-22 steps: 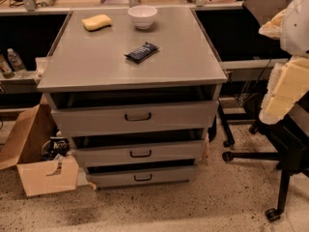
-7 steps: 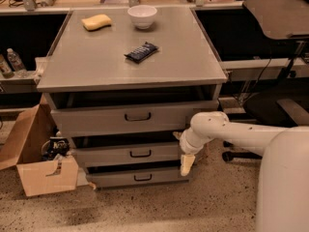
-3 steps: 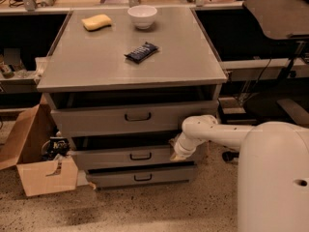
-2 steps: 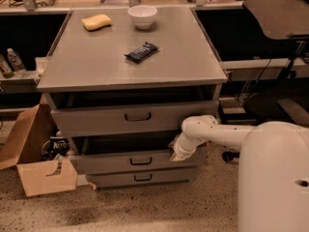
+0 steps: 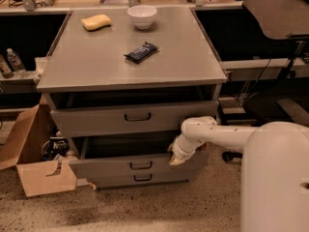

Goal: Open middle drawer

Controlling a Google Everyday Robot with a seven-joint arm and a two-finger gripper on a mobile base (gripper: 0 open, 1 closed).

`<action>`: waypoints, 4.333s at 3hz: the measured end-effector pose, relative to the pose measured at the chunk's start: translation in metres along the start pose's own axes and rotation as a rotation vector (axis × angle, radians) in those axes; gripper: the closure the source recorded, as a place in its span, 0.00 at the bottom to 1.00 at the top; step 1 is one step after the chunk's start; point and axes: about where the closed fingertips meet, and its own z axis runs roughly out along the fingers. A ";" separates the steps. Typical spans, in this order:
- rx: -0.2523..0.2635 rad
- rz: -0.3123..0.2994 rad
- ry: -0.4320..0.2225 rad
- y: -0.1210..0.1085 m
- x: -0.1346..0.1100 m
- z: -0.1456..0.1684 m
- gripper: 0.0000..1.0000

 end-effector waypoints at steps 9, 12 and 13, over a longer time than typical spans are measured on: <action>-0.096 -0.008 0.015 0.080 -0.007 -0.006 0.89; -0.139 0.005 -0.032 0.125 -0.014 -0.009 1.00; -0.153 0.007 -0.048 0.133 -0.016 -0.007 1.00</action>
Offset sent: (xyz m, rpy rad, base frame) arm 0.0000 0.0000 0.0000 0.0000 0.0000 0.0000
